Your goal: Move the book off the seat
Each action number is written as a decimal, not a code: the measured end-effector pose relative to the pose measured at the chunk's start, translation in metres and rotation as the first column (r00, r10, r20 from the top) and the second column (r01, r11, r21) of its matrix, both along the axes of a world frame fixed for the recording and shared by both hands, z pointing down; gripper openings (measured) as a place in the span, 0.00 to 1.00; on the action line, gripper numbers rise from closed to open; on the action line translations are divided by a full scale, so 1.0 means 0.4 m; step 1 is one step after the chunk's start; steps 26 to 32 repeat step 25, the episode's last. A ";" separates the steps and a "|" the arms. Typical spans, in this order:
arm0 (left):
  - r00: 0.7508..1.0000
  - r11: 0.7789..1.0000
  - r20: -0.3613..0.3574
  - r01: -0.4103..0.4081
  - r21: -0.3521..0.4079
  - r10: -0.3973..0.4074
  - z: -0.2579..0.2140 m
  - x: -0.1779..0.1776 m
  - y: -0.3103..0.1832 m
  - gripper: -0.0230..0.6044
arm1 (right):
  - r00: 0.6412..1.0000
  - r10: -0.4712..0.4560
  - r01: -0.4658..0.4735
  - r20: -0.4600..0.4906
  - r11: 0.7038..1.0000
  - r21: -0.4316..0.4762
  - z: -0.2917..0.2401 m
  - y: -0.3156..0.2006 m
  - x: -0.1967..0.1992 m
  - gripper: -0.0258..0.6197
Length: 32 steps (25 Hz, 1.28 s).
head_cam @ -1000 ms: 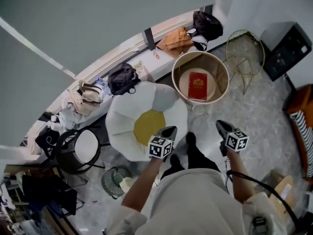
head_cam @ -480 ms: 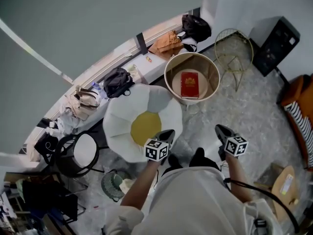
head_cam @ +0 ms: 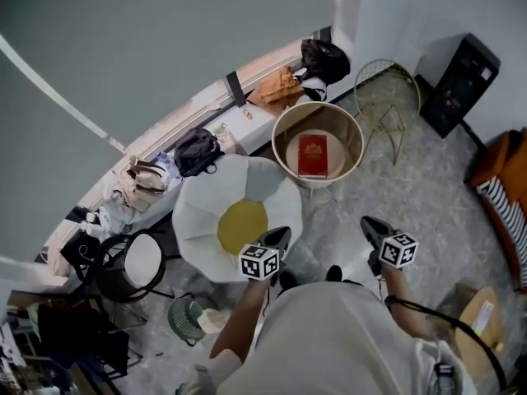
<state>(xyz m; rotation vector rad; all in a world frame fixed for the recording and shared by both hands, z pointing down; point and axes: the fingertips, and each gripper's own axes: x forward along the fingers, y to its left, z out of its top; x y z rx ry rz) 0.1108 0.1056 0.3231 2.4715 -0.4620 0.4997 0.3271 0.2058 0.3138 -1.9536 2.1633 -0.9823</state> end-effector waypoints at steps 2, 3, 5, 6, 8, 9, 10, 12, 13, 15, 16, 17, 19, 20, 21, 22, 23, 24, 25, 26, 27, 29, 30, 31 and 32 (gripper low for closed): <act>1.000 1.000 -0.006 0.006 0.002 -0.006 -0.005 0.010 0.001 0.04 | 1.000 0.000 0.000 0.005 1.000 -0.010 0.004 0.010 0.009 0.11; 1.000 1.000 -0.010 0.009 0.002 -0.009 -0.011 0.015 0.000 0.04 | 1.000 0.003 -0.003 0.009 1.000 -0.014 0.006 0.013 0.014 0.11; 1.000 1.000 -0.019 0.009 0.003 -0.009 -0.022 0.026 -0.001 0.04 | 1.000 0.006 -0.005 0.010 1.000 -0.017 -0.001 0.016 0.020 0.11; 1.000 1.000 -0.020 0.005 0.006 -0.004 -0.025 0.031 0.001 0.04 | 1.000 0.005 -0.005 0.011 1.000 -0.014 -0.007 0.016 0.023 0.11; 1.000 1.000 -0.013 -0.006 0.012 0.006 -0.022 0.038 0.004 0.04 | 1.000 0.003 -0.003 0.014 1.000 -0.008 -0.005 0.017 0.027 0.11; 1.000 1.000 -0.010 -0.008 0.012 0.008 -0.020 0.038 0.005 0.04 | 1.000 0.004 -0.004 0.015 1.000 -0.007 -0.003 0.018 0.029 0.11; 1.000 1.000 -0.009 -0.007 0.011 0.007 -0.021 0.038 0.004 0.04 | 1.000 0.005 -0.005 0.016 1.000 -0.007 -0.003 0.018 0.030 0.11; 1.000 1.000 -0.008 -0.007 0.008 0.007 -0.025 0.038 0.001 0.04 | 1.000 0.006 -0.006 0.016 1.000 -0.006 -0.011 0.016 0.031 0.11; 1.000 1.000 -0.008 -0.009 0.008 0.009 -0.027 0.039 0.000 0.04 | 1.000 0.006 -0.006 0.014 1.000 -0.006 -0.017 0.014 0.031 0.11; 1.000 1.000 -0.007 -0.009 0.007 0.009 -0.026 0.042 -0.002 0.04 | 1.000 0.006 -0.006 0.009 1.000 -0.007 -0.020 0.010 0.033 0.11; 1.000 1.000 -0.008 -0.007 0.005 0.007 -0.025 0.043 -0.002 0.04 | 1.000 0.006 -0.006 0.010 1.000 -0.005 -0.016 0.009 0.035 0.11; 1.000 1.000 -0.011 -0.005 0.003 0.005 -0.025 0.045 -0.002 0.04 | 1.000 0.007 -0.007 0.013 1.000 -0.003 -0.012 0.008 0.035 0.11; 1.000 1.000 -0.015 -0.003 0.002 0.003 -0.026 0.048 0.001 0.04 | 1.000 0.006 -0.006 0.018 1.000 0.000 -0.010 0.010 0.031 0.11; 1.000 1.000 -0.016 -0.005 0.003 0.005 -0.027 0.049 0.003 0.04 | 1.000 0.004 -0.004 0.019 1.000 0.002 -0.010 0.012 0.028 0.11; 1.000 1.000 -0.016 -0.008 0.004 0.008 -0.027 0.051 0.006 0.04 | 1.000 0.002 -0.002 0.018 1.000 0.002 -0.011 0.015 0.026 0.11; 1.000 1.000 -0.015 -0.011 0.005 0.011 -0.026 0.052 0.009 0.04 | 1.000 0.000 0.000 0.018 1.000 0.002 -0.011 0.017 0.024 0.11; 1.000 1.000 -0.014 -0.014 0.005 0.014 -0.025 0.054 0.012 0.04 | 1.000 -0.001 0.001 0.018 1.000 0.002 -0.010 0.020 0.023 0.11; 1.000 1.000 -0.014 -0.016 0.004 0.017 -0.024 0.055 0.015 0.04 | 1.000 -0.002 0.002 0.018 1.000 0.003 -0.010 0.023 0.023 0.11; 1.000 1.000 -0.013 -0.019 0.004 0.019 -0.022 0.057 0.018 0.04 | 1.000 -0.003 0.002 0.019 1.000 0.003 -0.009 0.026 0.023 0.11; 1.000 1.000 -0.013 -0.019 0.004 0.019 -0.022 0.057 0.018 0.04 | 1.000 -0.003 0.002 0.019 1.000 0.003 -0.009 0.026 0.023 0.11; 1.000 1.000 -0.013 -0.019 0.004 0.019 -0.022 0.057 0.018 0.04 | 1.000 -0.003 0.002 0.019 1.000 0.003 -0.009 0.026 0.023 0.11; 1.000 1.000 -0.013 -0.019 0.004 0.019 -0.022 0.057 0.018 0.04 | 1.000 -0.003 0.002 0.019 1.000 0.003 -0.009 0.026 0.023 0.11; 1.000 1.000 -0.013 -0.019 0.004 0.019 -0.022 0.057 0.018 0.04 | 1.000 -0.003 0.002 0.019 1.000 0.003 -0.009 0.026 0.023 0.11; 1.000 1.000 -0.013 -0.019 0.004 0.019 -0.022 0.057 0.018 0.04 | 1.000 -0.003 0.002 0.019 1.000 0.003 -0.009 0.026 0.023 0.11; 1.000 1.000 -0.013 -0.019 0.004 0.019 -0.022 0.057 0.018 0.04 | 1.000 -0.003 0.002 0.019 1.000 0.003 -0.009 0.026 0.023 0.11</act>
